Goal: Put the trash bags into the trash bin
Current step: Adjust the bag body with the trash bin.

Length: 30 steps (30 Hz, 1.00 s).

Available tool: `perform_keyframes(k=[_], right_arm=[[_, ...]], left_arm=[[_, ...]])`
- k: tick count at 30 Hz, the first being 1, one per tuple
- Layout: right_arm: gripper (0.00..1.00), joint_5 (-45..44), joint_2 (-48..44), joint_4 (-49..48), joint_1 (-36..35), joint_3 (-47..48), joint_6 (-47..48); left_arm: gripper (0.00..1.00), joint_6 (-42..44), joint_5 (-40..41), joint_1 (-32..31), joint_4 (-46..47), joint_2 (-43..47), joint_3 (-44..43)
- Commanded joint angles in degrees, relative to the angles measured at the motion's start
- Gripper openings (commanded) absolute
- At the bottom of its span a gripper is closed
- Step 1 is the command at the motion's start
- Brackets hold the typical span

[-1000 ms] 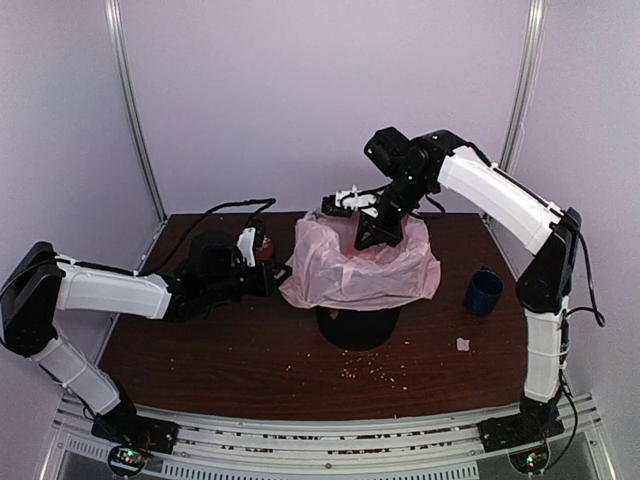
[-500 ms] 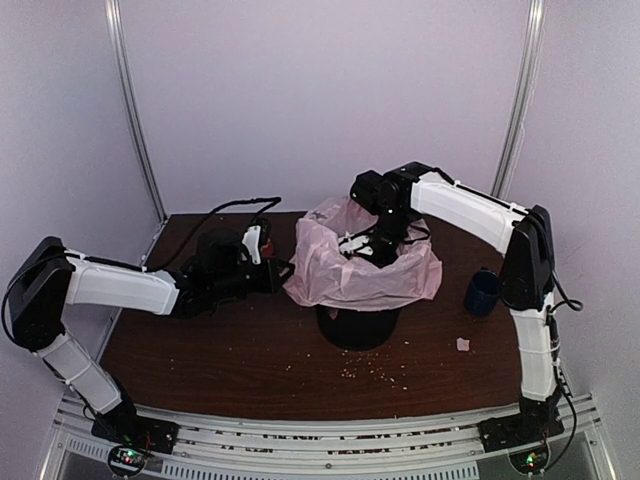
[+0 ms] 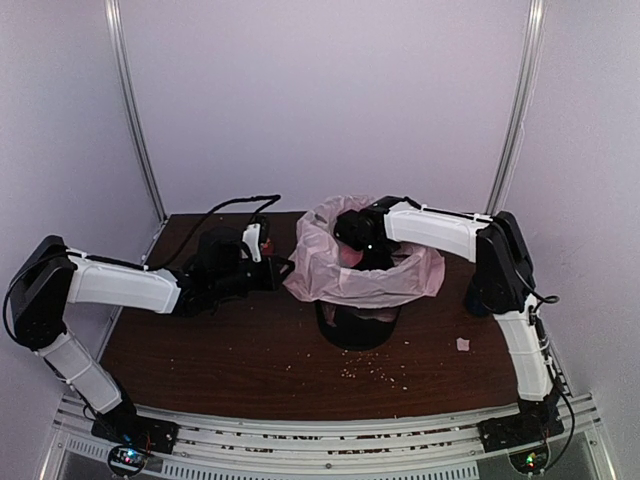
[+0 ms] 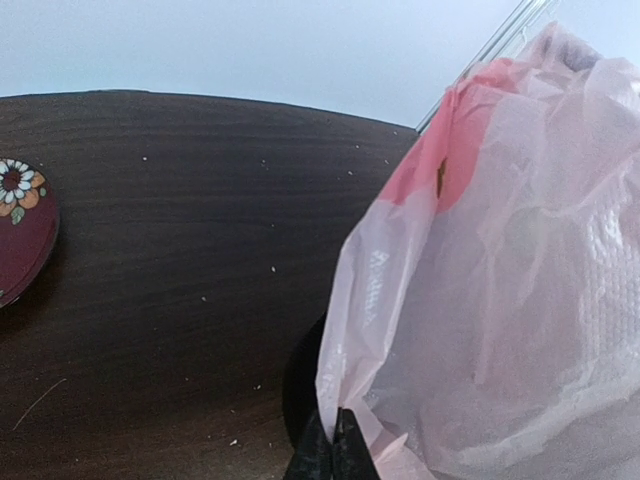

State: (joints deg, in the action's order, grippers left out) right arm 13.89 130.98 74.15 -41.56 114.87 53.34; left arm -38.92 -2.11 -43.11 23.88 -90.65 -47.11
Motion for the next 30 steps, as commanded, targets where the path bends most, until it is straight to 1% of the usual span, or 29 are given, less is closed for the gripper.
perform_keyframes(k=[1,9,13,16,21,26,30], right_arm=[[0.0,-4.31,2.13,-1.42,-0.36,-1.57,-1.35],[0.0,-8.33,2.55,-5.58,-0.58,-6.39,-3.51],[0.0,-8.55,2.72,-6.02,-0.63,-6.99,-4.11],[0.0,-7.82,1.77,-6.01,-0.69,-6.52,-4.46],[0.0,-5.62,-2.31,-6.55,-0.64,-6.5,-4.06],[0.04,-1.99,-6.72,-6.31,-0.54,-5.36,-4.11],[0.04,0.37,-9.79,-6.53,-0.38,-4.92,-4.02]], left_arm=[[0.0,0.02,3.83,0.49,1.55,2.51,0.8],[0.0,-1.23,7.76,0.55,2.33,6.47,4.22],[0.0,-0.66,7.53,0.5,1.95,7.2,4.13],[0.0,-0.25,6.55,0.51,2.38,7.12,4.22],[0.0,-0.02,6.65,0.52,1.7,7.3,4.76],[0.0,0.82,7.42,0.5,0.89,8.32,4.97],[0.0,1.82,8.55,0.54,-0.12,8.73,4.71]])
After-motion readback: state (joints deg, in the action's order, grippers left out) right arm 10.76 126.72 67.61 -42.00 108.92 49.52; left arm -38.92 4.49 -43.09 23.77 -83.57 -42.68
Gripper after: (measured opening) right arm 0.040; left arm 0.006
